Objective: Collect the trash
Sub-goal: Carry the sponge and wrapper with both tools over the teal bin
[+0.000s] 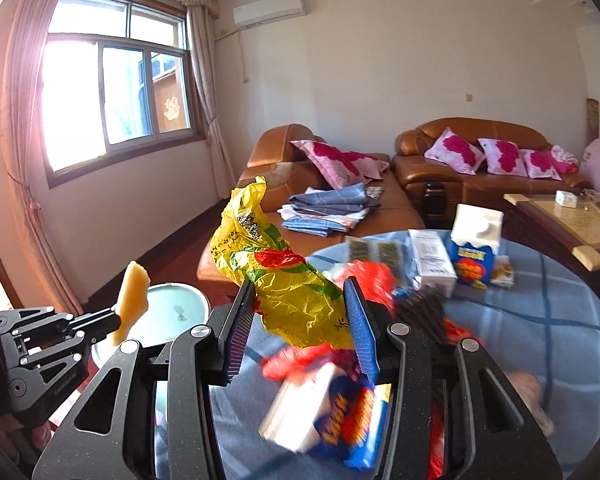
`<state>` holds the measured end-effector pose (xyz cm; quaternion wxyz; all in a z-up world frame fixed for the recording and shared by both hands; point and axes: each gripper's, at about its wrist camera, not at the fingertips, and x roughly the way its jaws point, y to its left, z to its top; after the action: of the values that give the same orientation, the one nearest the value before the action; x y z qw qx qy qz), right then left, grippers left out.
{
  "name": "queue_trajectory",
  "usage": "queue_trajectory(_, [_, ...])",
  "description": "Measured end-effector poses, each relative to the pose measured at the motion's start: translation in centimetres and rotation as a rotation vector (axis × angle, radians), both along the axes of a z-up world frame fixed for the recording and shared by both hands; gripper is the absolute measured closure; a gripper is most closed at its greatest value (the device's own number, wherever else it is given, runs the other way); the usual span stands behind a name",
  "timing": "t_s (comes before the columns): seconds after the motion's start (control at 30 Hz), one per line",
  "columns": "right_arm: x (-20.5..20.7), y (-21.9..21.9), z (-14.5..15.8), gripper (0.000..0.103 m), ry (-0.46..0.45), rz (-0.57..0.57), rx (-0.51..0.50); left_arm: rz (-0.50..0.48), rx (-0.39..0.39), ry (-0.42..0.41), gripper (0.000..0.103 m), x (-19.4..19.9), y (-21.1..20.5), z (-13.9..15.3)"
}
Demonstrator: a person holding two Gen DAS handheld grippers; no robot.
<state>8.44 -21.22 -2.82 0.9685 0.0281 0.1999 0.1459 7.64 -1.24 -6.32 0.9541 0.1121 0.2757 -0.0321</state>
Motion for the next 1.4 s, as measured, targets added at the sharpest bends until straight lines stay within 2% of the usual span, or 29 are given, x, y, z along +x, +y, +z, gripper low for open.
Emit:
queue_trajectory(0.23, [4.5, 3.7, -0.8, 0.058, 0.013, 0.052, -0.006, 0.114, 0.033, -0.001, 0.101, 2.2, 3.1, 0.1])
queue_trajectory(0.53, [6.8, 6.7, -1.9, 0.058, 0.027, 0.087, -0.038, 0.191, 0.066, -0.006, 0.101, 3.0, 5.3, 0.4])
queue_trajectory(0.97, [9.1, 8.8, -3.4, 0.058, 0.052, 0.106, -0.076, 0.229, 0.070, -0.010, 0.101, 3.3, 6.5, 0.7])
queue_trajectory(1.4, [9.7, 11.1, -5.3, 0.058, 0.072, 0.132, -0.160, 0.275, 0.144, 0.024, 0.101, 3.9, 7.7, -0.3])
